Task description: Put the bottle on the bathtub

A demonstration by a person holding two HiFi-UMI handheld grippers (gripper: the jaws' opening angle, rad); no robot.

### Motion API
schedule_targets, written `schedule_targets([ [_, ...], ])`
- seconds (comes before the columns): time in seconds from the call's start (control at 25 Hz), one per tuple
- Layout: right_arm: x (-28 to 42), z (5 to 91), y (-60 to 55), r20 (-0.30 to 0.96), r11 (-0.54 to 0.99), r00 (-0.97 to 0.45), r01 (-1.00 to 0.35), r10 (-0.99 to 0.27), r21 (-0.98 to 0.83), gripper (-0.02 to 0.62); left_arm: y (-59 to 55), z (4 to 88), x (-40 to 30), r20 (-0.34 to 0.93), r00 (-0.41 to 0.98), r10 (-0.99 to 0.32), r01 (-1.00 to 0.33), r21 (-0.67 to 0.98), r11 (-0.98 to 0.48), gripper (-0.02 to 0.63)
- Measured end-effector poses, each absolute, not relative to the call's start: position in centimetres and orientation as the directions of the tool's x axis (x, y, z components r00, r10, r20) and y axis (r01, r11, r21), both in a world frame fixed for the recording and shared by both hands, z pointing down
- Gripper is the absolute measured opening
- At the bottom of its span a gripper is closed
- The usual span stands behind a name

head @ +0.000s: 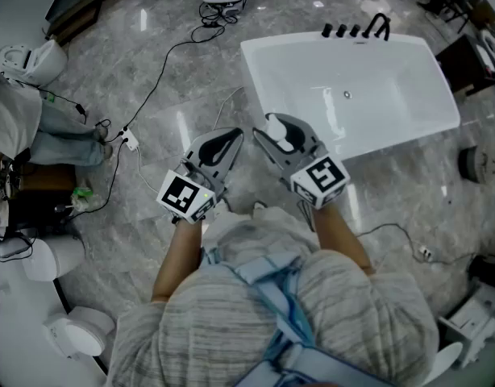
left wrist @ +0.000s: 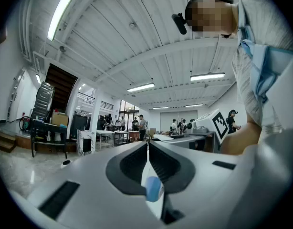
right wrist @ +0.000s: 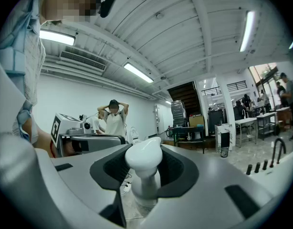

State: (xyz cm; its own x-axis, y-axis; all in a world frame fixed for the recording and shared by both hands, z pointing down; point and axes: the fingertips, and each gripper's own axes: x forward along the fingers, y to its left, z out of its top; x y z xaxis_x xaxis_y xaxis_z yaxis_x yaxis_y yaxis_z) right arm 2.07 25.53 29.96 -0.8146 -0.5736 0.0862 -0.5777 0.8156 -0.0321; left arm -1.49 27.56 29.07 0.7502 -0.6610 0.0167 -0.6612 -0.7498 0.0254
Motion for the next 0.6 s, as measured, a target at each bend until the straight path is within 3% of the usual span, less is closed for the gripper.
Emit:
schedule_targets([
  [0.6,-2.1,29.4,25.9,0.078,0.825,-0.829,-0.559,-0.554,-0.077,0.155,27.9,29.2,-5.5,0.011,0.738,-0.675,-0.675,0.039,-0.737,0.011],
])
